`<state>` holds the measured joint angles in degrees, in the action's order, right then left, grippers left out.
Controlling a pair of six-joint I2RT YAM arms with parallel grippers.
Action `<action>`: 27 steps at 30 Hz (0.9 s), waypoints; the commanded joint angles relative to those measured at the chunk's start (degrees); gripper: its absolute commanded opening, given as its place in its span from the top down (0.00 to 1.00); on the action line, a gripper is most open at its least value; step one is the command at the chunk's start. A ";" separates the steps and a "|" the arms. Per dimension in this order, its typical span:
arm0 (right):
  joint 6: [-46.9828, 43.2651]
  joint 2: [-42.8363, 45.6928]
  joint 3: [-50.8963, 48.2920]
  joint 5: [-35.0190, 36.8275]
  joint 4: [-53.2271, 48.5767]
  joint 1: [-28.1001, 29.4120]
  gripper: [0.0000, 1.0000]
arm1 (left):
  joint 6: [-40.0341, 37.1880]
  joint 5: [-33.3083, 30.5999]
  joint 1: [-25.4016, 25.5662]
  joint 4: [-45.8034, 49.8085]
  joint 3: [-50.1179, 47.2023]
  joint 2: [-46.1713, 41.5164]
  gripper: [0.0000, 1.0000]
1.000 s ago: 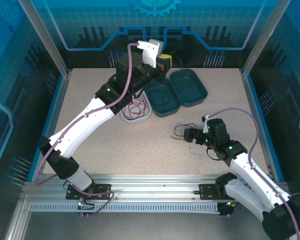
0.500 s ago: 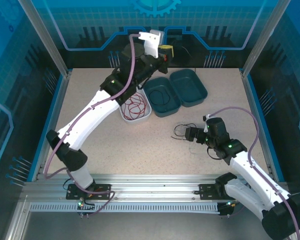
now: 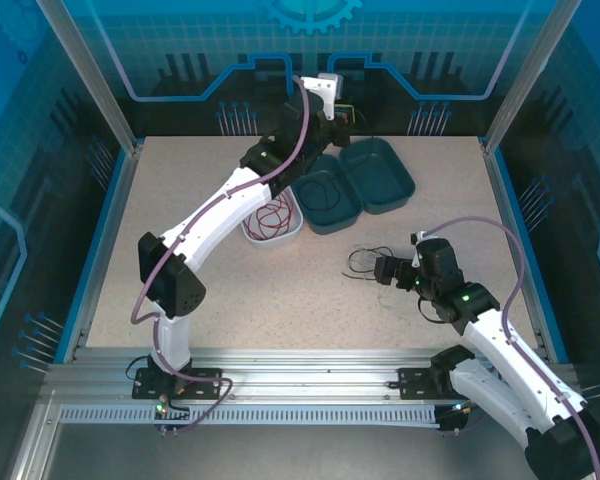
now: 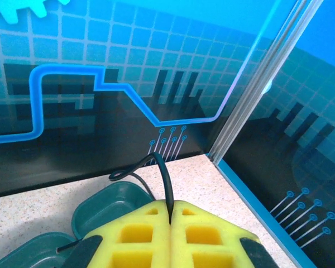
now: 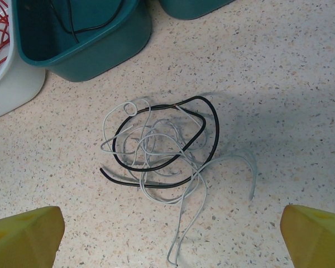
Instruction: Untangle the cables
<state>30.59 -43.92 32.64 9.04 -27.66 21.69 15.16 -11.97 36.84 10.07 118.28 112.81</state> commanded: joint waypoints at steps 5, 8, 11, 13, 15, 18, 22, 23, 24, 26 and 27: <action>-0.18 0.27 0.32 1.34 -1.15 -0.42 0.00 | 4.58 -2.40 -0.31 -1.45 2.49 2.38 1.00; -0.18 0.02 0.32 1.25 -1.12 -0.42 0.00 | 5.51 -2.85 -0.29 -1.42 2.42 2.67 1.00; 0.00 0.02 -0.06 0.93 -0.73 -0.43 0.00 | 6.96 -4.55 -0.32 -1.49 1.54 2.52 1.00; 0.17 -0.07 -0.32 0.76 -0.52 -0.42 0.00 | 8.23 -6.07 -0.28 -2.03 -0.08 2.19 1.00; 0.26 -0.11 -0.44 0.64 -0.38 -0.47 0.00 | 9.32 -8.13 -0.32 -2.59 -1.95 1.64 1.00; 0.22 0.06 -0.40 0.63 -0.52 -0.42 0.00 | 10.20 -12.04 -0.43 -3.75 -5.41 0.52 1.00; -0.08 0.46 -0.06 0.68 -0.73 -0.48 0.00 | 12.64 -14.30 -1.37 -6.54 -11.27 -1.26 1.00; -0.07 0.50 0.01 0.64 -0.73 -0.51 0.00 | 13.21 -14.23 -1.70 -6.71 -12.08 -1.36 1.00; -0.01 0.50 0.10 0.65 -0.77 -0.51 0.00 | 13.77 -14.30 -2.04 -6.64 -12.70 -1.46 1.00; -0.08 0.53 0.01 0.54 -0.64 -0.51 0.00 | 14.27 -14.54 -2.56 -6.26 -13.45 -1.46 1.00; 0.00 0.50 -0.02 0.31 -0.64 -0.47 0.00 | 14.33 -15.17 -2.77 -6.11 -13.87 -1.52 1.00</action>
<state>30.59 -44.03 32.62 8.99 -27.66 21.69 27.27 -24.18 35.09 6.31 104.97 114.54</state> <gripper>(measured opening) 0.996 0.055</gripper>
